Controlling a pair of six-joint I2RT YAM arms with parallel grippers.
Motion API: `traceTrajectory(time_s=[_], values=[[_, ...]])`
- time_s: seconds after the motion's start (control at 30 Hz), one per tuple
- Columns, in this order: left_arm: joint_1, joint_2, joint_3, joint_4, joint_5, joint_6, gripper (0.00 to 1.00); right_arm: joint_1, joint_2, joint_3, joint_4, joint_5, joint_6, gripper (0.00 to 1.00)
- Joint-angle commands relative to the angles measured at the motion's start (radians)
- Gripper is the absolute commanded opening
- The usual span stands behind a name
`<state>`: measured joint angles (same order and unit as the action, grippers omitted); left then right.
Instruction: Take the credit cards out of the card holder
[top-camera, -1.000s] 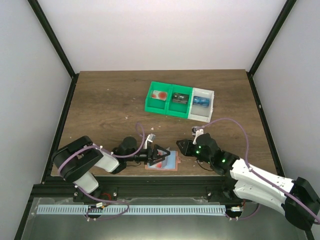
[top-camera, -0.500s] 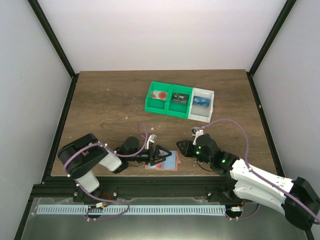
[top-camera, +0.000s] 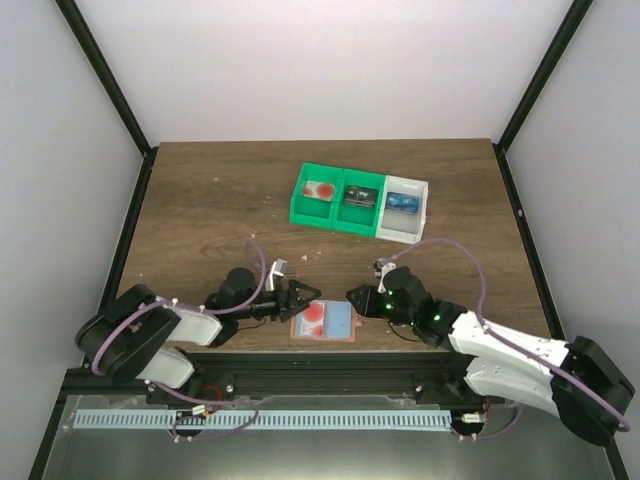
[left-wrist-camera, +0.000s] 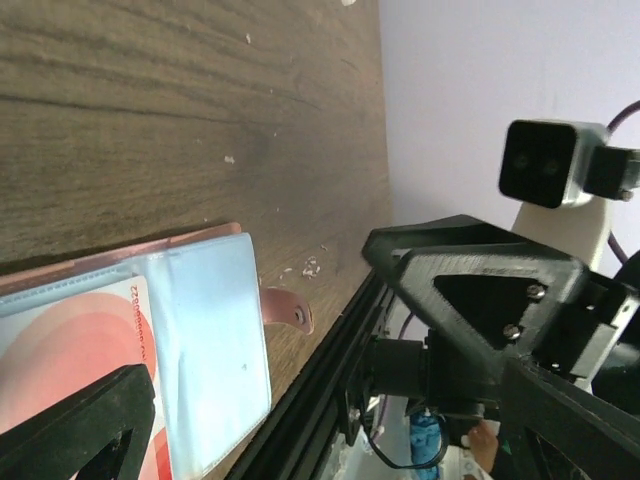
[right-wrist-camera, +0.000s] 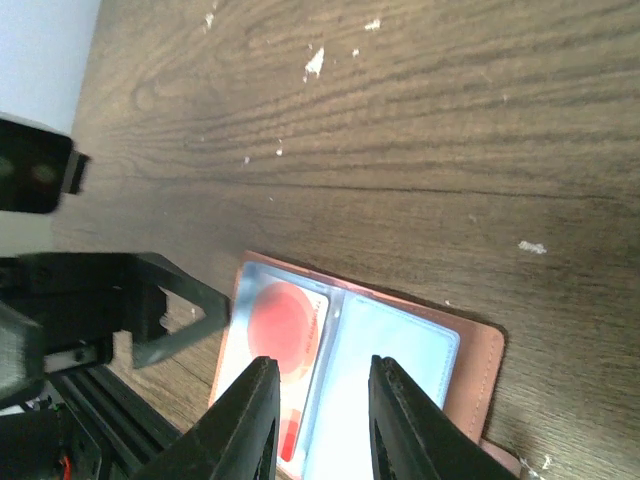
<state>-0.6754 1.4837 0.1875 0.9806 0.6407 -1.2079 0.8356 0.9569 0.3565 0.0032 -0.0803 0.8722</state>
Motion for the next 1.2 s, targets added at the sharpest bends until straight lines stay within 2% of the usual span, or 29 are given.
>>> traceTrajectory(time_s=[0.0, 0.1, 0.3, 0.37, 0.47, 0.53, 0.7, 0.97, 1.17], values=[[0.007, -0.135, 0.063, -0.374, -0.075, 0.183, 0.96, 0.008, 0.056, 0.039, 0.045, -0.059, -0.012, 0.26], [0.006, -0.242, 0.094, -0.603, -0.162, 0.282, 0.94, 0.009, 0.111, 0.054, 0.072, -0.100, -0.007, 0.26], [0.006, -0.414, 0.060, -0.769, -0.245, 0.331, 0.70, 0.010, 0.228, 0.069, 0.133, -0.172, 0.004, 0.27], [0.007, -0.449, 0.041, -0.788, -0.253, 0.330, 0.57, 0.010, 0.271, 0.074, 0.160, -0.205, 0.013, 0.27], [0.006, -0.477, -0.007, -0.748, -0.256, 0.305, 0.27, 0.015, 0.341, 0.101, 0.176, -0.256, 0.014, 0.27], [0.006, -0.480, -0.030, -0.729, -0.258, 0.293, 0.13, 0.023, 0.383, 0.119, 0.180, -0.274, 0.014, 0.27], [0.006, -0.428, -0.038, -0.716, -0.257, 0.301, 0.01, 0.036, 0.447, 0.141, 0.219, -0.307, 0.026, 0.27], [0.000, -0.294, -0.090, -0.481, -0.140, 0.251, 0.00, 0.037, 0.484, 0.136, 0.237, -0.292, 0.045, 0.26], [-0.014, -0.237, -0.080, -0.398, -0.087, 0.241, 0.00, 0.037, 0.523, 0.141, 0.248, -0.315, 0.047, 0.25]])
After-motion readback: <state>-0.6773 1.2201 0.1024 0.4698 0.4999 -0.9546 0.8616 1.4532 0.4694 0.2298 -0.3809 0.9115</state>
